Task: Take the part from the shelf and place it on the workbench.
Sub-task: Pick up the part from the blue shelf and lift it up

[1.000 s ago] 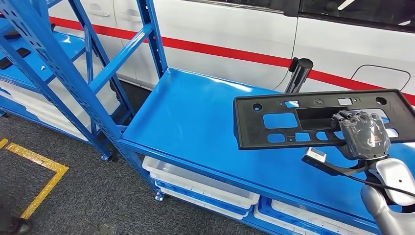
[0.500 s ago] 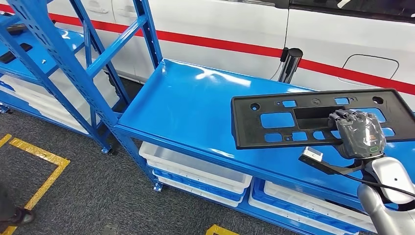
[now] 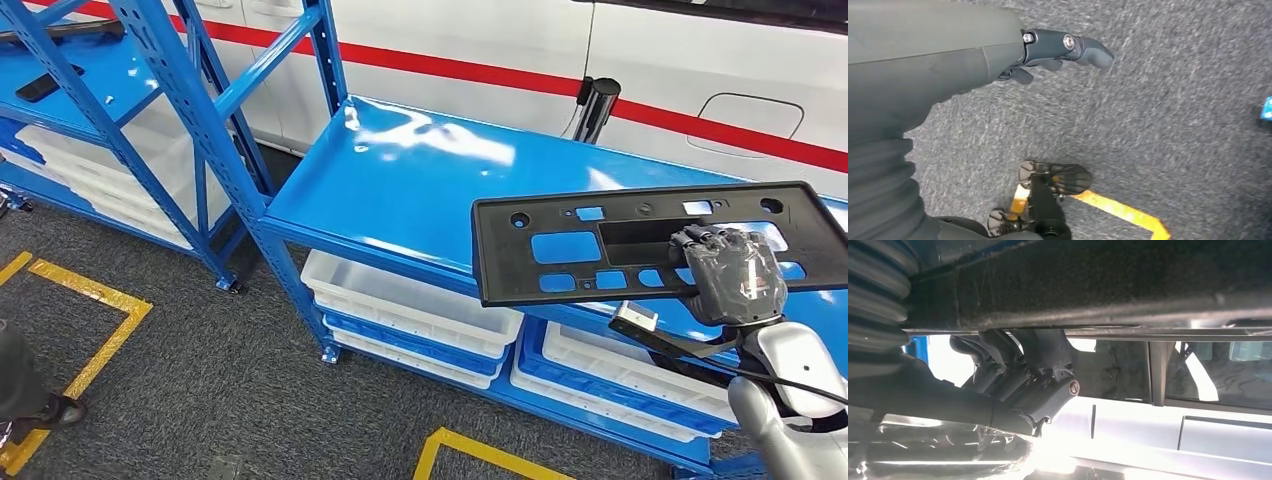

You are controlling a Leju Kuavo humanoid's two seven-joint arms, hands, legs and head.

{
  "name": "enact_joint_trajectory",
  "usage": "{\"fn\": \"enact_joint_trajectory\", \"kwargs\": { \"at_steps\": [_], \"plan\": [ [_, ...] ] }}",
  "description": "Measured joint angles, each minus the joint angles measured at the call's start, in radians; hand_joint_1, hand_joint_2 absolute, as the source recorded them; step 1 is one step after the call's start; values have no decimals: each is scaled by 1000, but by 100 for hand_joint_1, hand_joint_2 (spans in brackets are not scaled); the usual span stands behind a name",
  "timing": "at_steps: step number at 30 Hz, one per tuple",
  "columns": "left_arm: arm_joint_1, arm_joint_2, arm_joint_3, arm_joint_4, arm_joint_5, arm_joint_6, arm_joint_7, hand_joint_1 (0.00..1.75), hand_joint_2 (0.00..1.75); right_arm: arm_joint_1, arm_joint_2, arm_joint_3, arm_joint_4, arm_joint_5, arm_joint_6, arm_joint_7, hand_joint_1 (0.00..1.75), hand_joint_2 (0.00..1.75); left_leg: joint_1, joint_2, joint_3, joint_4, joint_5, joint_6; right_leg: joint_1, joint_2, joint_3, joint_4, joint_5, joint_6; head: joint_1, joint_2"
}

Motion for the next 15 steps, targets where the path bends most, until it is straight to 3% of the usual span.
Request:
{"fn": "enact_joint_trajectory", "kwargs": {
  "at_steps": [2,4,5,6,8,9,10,11,12,15],
  "plan": [
    [1,1,0,0,-2,0,0,0,175,1,3,0,0,2,0,1,175,175,-7,-1,-14,17,10,-8,3,2,47,-73,-21,-13,-2,0],
    [2,2,0,0,-3,0,-1,0,175,3,6,1,1,5,1,1,175,175,-7,-2,-22,25,18,-10,-1,1,32,-70,-16,-31,-7,0],
    [4,2,0,0,-3,0,-1,0,175,2,8,1,1,6,3,1,175,175,-3,-4,-30,35,4,-14,-4,0,24,-68,-9,-43,-10,0],
    [4,2,0,0,-4,-1,-1,0,175,1,9,1,1,8,4,1,175,175,1,-5,-42,60,-27,-20,-5,-2,13,-66,0,-55,-10,0],
    [5,1,0,0,-4,-1,0,0,175,0,11,1,1,10,7,1,175,175,10,-8,-78,166,-129,-35,-4,-3,-7,-66,23,-72,-11,0],
    [5,1,0,0,-5,-1,0,0,175,0,11,1,1,10,7,1,175,175,14,-8,-95,236,-173,-41,-3,-3,-19,-65,34,-74,-11,0],
    [5,1,0,0,-5,-1,0,0,175,1,12,1,1,10,8,1,175,175,17,-8,-103,294,-198,-44,-1,-3,-32,-65,44,-73,-11,0],
    [5,1,0,0,-5,-1,0,0,175,1,13,1,1,10,9,1,175,175,19,-8,-97,323,-203,-44,0,-3,-44,-65,53,-72,-11,0],
    [5,0,0,0,-5,-1,0,0,175,1,13,1,1,11,9,1,175,175,21,-8,-71,313,-191,-42,1,-2,-56,-64,63,-69,-11,0],
    [2,1,0,0,-5,-2,0,0,175,0,14,0,1,12,9,1,175,175,18,-13,88,113,-152,-24,3,-2,-78,-65,87,-59,-10,0]
  ]
}}
